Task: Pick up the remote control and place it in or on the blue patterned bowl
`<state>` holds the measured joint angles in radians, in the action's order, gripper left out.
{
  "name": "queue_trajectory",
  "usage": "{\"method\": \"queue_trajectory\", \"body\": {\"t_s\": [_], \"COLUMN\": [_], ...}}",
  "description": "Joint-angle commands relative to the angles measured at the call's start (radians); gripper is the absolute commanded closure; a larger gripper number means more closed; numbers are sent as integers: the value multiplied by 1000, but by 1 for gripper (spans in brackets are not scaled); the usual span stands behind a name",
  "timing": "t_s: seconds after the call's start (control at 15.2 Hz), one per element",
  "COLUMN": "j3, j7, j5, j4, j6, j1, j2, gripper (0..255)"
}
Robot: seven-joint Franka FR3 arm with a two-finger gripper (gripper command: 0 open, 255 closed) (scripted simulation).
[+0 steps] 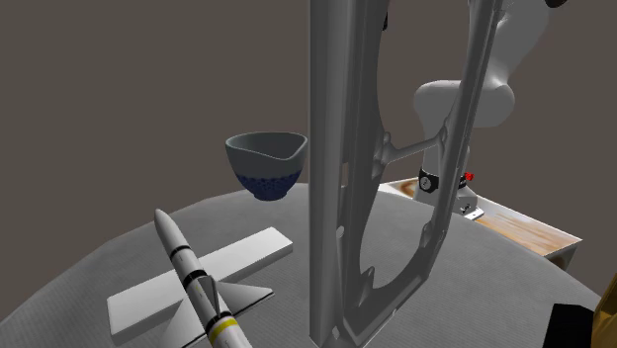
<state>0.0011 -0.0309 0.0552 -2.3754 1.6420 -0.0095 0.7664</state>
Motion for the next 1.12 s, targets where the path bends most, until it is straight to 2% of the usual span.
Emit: {"method": "queue_trajectory", "body": {"t_s": [0.0,0.53,1.06], "j3": [0,69,133], "j7": [0,-32,-73], "j5": [0,26,14], "j4": [0,56,192], "j6": [0,204,353], "j1": [0,36,62], "j2": [0,-264,-556], "gripper": [0,0,0]}}
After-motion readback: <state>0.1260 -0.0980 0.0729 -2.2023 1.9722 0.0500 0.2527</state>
